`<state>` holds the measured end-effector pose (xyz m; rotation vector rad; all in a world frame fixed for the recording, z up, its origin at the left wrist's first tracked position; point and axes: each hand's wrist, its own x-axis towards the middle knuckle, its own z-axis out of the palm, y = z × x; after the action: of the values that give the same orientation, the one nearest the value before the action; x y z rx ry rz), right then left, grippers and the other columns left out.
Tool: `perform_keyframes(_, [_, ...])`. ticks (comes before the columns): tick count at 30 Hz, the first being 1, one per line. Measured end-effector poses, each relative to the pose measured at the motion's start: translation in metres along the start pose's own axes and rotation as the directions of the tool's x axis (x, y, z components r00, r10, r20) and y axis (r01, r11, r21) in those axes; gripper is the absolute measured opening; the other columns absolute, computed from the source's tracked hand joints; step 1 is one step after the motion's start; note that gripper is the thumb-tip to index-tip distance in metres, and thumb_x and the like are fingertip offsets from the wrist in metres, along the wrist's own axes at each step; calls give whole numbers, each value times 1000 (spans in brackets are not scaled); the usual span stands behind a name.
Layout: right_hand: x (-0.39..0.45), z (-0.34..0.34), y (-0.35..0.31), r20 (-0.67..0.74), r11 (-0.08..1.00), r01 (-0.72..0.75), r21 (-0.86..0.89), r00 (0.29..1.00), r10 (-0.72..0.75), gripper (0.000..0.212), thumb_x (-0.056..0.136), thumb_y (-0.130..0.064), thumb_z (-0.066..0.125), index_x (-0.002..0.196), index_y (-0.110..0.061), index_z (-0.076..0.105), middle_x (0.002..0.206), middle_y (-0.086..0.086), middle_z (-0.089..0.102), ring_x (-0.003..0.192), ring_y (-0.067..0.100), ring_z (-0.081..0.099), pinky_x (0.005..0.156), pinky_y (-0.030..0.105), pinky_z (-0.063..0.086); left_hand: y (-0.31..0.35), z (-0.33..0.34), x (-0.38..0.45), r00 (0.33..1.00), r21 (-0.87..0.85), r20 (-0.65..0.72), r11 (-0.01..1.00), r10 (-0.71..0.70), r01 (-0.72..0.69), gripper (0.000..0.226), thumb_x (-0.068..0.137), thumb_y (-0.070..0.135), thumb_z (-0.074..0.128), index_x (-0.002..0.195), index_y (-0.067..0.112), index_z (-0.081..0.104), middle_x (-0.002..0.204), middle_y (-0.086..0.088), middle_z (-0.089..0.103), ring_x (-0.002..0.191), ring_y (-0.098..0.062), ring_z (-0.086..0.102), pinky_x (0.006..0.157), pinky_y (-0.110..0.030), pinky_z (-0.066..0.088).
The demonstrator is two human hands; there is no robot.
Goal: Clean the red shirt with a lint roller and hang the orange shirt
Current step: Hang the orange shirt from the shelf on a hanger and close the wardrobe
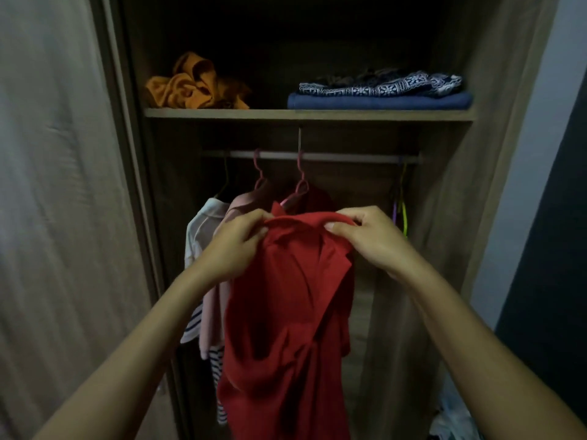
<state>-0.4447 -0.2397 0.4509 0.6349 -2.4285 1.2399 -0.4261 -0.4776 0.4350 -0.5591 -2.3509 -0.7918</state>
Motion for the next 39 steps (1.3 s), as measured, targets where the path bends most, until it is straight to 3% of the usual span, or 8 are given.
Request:
perform_keyframes(5, [-14, 12, -16, 110, 964, 216, -157, 974, -200, 58, 77, -37, 75, 131, -36, 53, 110, -12, 61, 100, 4, 61, 81, 10, 42, 21, 7, 2, 996, -63, -85, 997, 36, -42, 22, 99, 13, 45, 108, 18, 64, 105, 10, 67, 99, 3, 57, 88, -8, 38])
perform_keyframes(11, [1, 12, -16, -271, 905, 192, -380, 912, -307, 32, 90, -47, 45, 89, -25, 68, 76, 0, 72, 75, 23, 69, 68, 39, 54, 16, -9, 5, 999, -162, 4, 986, 48, -47, 23, 86, 23, 65, 108, 21, 61, 105, 10, 66, 101, -1, 61, 91, -19, 46])
perform_keyframes(14, [5, -1, -30, -173, 929, 188, -318, 952, -252, 23, 89, -45, 58, 83, -26, 69, 74, -9, 69, 68, 6, 63, 64, 28, 48, 6, -9, 0, 995, -116, -3, 989, 95, -95, 14, 86, 15, 68, 100, 14, 63, 91, 15, 64, 89, 6, 61, 80, -7, 41])
perform_keyframes(18, [1, 37, -40, 14, 954, 116, -278, 993, -117, 50, 64, -69, 62, 94, -30, 66, 81, -13, 69, 75, 3, 64, 70, 28, 55, 5, -13, 7, 999, -229, -20, 972, 42, -45, 25, 83, 20, 73, 100, 11, 56, 86, 4, 70, 80, -3, 67, 73, -18, 50])
perform_keyframes(24, [15, 64, -51, -115, 920, 131, -368, 976, -185, 17, 78, -32, 63, 93, -26, 68, 84, -4, 71, 83, 21, 68, 70, 35, 55, -2, -40, 13, 998, -127, 18, 990, 60, -57, 26, 74, 17, 80, 90, 13, 61, 80, 8, 70, 77, -1, 67, 67, -9, 46])
perform_keyframes(30, [30, 46, -74, -280, 880, 82, -468, 931, -235, 16, 81, -37, 54, 89, -26, 62, 87, 1, 70, 86, 30, 66, 72, 38, 54, -56, -33, -17, 986, 293, 89, 942, 144, -164, 33, 61, 14, 57, 91, 6, 67, 111, -15, 62, 103, -27, 56, 86, -39, 47])
perform_keyframes(34, [10, 17, -58, -354, 776, -44, -629, 905, -236, 14, 79, -34, 58, 87, -23, 59, 88, 5, 67, 85, 34, 63, 68, 37, 49, -88, -45, -49, 1000, 90, -1, 996, -9, 9, 28, 78, 14, 58, 102, 20, 71, 92, 10, 68, 88, -9, 67, 77, -33, 52])
perform_keyframes(39, [-2, 43, -28, -131, 645, -22, -764, 984, -121, 17, 81, -16, 54, 92, -23, 44, 95, 6, 60, 87, 35, 64, 66, 41, 51, -78, -74, -19, 997, -1, 56, 999, 48, -48, 15, 84, 24, 66, 99, 26, 69, 90, 10, 72, 83, -5, 68, 77, -35, 53])
